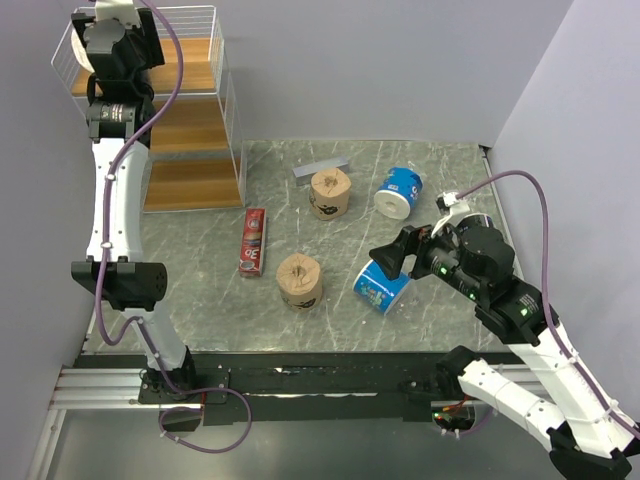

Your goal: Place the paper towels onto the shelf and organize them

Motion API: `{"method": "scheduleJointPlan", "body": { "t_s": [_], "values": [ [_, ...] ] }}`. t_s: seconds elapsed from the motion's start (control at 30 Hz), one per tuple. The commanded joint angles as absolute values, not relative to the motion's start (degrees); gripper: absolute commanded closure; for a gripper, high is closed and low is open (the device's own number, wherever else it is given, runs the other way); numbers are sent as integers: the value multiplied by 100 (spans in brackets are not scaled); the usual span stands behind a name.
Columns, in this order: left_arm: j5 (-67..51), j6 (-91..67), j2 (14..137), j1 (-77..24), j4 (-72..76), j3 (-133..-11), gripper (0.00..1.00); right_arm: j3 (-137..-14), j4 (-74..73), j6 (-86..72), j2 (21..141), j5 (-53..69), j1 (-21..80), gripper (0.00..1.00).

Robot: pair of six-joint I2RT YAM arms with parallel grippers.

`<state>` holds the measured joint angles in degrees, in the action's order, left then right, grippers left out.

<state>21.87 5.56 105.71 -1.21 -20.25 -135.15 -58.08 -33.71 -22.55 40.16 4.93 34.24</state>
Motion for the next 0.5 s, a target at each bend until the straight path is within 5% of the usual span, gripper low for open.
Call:
{"method": "scheduleJointPlan", "body": {
  "t_s": [0.0, 0.47],
  "values": [
    [2004, 685, 10564, -106, -1494, -13895, 21, -6082, -3234, -2171, 4087, 360, 3410, 1],
    [1644, 572, 10723, 123, -1248, -13905, 20, -6231, -3357, -2162, 4201, 237, 3410, 0]
  ]
}}
